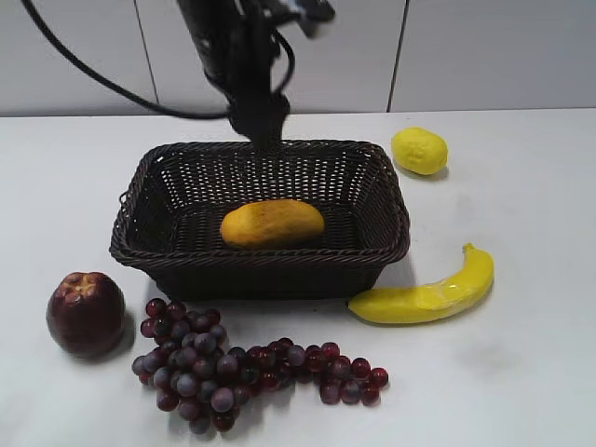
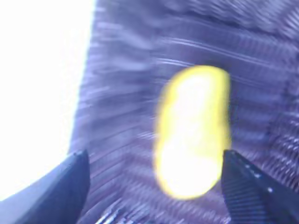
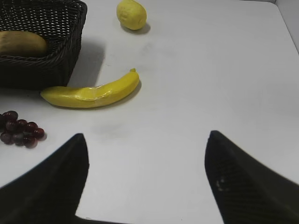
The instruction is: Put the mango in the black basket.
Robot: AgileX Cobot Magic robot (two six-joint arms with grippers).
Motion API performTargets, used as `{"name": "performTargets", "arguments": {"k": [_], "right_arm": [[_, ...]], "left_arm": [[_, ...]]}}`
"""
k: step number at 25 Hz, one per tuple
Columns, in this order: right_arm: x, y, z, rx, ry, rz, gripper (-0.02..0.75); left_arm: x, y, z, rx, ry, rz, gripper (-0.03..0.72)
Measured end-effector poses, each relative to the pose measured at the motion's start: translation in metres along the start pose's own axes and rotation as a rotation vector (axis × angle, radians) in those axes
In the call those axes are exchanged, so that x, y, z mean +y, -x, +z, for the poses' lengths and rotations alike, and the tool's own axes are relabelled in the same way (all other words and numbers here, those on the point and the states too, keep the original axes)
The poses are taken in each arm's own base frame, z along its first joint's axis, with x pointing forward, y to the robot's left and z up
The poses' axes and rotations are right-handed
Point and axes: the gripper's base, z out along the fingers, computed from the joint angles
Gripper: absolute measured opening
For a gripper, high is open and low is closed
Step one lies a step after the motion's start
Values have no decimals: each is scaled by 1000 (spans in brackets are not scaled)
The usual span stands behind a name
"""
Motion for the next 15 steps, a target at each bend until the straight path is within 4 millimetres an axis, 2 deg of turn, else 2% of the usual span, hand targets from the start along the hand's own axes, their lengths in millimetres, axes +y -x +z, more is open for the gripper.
{"name": "performTargets", "arguments": {"k": [3,8,11,15], "right_arm": [[0,0,0,0,0,0,593],[0,0,0,0,0,0,593],[0,0,0,0,0,0,593],[0,0,0,0,0,0,593]], "left_arm": [[30,-23,-44,-39,162,-261,643],[75,-87,-96,27,391,-659,601],[94,-123,-116,35,450,-805,595],[109,-166,-124,28,428,-970,593]]}}
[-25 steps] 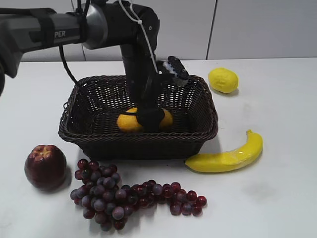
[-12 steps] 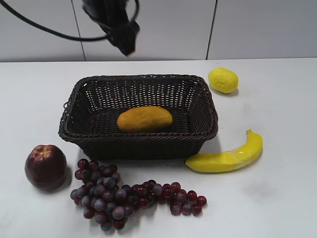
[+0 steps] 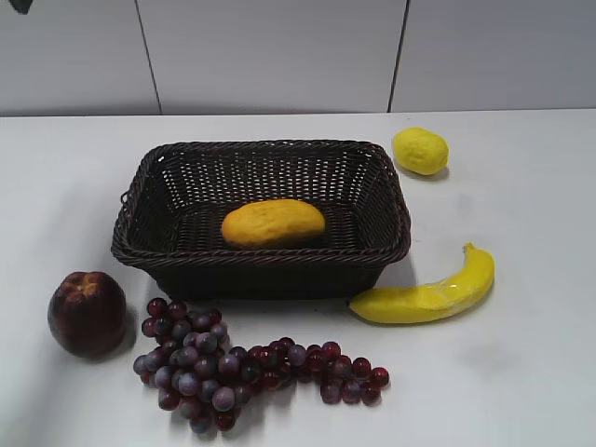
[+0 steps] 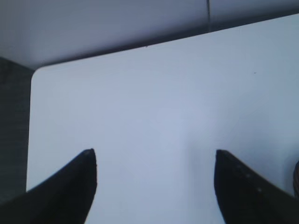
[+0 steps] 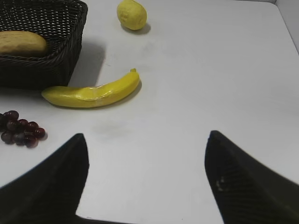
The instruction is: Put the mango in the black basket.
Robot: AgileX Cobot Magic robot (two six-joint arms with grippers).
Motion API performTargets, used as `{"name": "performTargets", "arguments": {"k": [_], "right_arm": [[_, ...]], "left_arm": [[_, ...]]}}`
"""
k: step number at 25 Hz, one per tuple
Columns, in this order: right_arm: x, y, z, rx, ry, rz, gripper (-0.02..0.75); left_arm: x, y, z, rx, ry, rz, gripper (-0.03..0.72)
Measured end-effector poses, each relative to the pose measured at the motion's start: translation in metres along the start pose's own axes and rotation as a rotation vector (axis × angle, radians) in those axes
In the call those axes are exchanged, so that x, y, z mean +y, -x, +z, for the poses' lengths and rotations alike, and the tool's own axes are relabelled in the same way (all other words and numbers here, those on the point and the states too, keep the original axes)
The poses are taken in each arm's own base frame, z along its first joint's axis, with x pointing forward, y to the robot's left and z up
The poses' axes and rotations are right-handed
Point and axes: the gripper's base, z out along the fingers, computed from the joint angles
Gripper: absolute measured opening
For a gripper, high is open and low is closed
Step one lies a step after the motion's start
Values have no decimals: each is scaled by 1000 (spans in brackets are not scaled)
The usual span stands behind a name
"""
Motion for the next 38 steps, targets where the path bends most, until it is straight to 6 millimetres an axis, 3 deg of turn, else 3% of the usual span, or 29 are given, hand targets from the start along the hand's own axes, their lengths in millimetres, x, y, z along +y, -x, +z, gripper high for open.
{"name": "performTargets", "arguments": {"k": [3,7,16,23,28,38], "right_arm": [[0,0,0,0,0,0,593],[0,0,0,0,0,0,593],[0,0,0,0,0,0,593],[0,0,0,0,0,0,593],[0,0,0,0,0,0,593],[0,0,0,0,0,0,593]], "left_arm": [[19,-20,15,80,-27,-71,593],[25,-61,24,207,-58,-116,593],[0,-182,-23,322,-94,-107,593],[-17,-265,-55,186,-76,-114,593],[-26,-311,-75,49,-55,-125,593],[-35,-368,-117,-346,10,-155,593]]}}
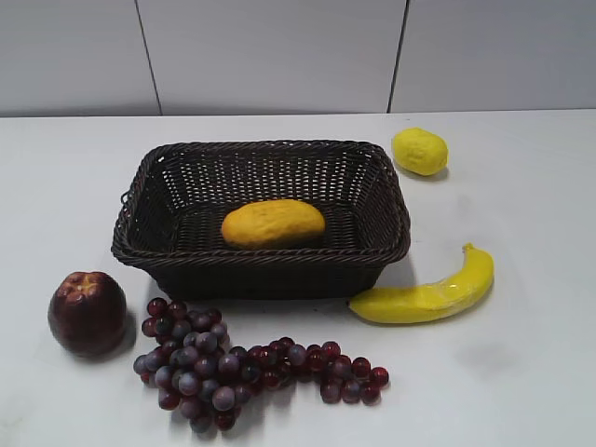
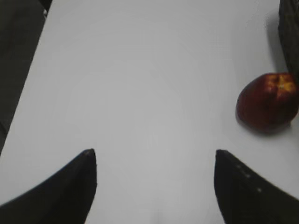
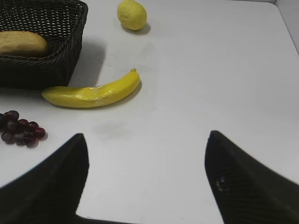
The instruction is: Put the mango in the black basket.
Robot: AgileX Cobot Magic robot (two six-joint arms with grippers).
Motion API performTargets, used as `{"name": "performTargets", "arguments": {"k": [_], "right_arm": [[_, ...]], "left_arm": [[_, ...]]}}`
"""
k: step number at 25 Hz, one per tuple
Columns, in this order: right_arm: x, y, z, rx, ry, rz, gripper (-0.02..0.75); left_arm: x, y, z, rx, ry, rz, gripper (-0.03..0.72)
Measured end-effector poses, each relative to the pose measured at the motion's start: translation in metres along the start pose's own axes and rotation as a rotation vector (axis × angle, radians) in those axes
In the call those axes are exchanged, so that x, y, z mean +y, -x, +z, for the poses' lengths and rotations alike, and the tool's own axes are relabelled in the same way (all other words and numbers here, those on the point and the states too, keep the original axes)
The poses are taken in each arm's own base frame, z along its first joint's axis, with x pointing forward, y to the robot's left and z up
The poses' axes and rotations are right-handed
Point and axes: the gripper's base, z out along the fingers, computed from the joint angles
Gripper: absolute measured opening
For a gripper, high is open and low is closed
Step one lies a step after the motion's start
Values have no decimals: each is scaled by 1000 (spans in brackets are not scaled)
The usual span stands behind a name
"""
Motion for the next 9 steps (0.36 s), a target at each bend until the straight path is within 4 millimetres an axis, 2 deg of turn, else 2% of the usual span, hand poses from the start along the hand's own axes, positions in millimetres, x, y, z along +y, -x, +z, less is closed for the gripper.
{"name": "performTargets", "arguments": {"k": [5,9], "right_arm": [[0,0,0,0,0,0,593],[0,0,0,0,0,0,593]], "left_arm": [[0,-17,-25,-186,20,-9,593],[0,-25,-33,-248,30,-11,593]]}}
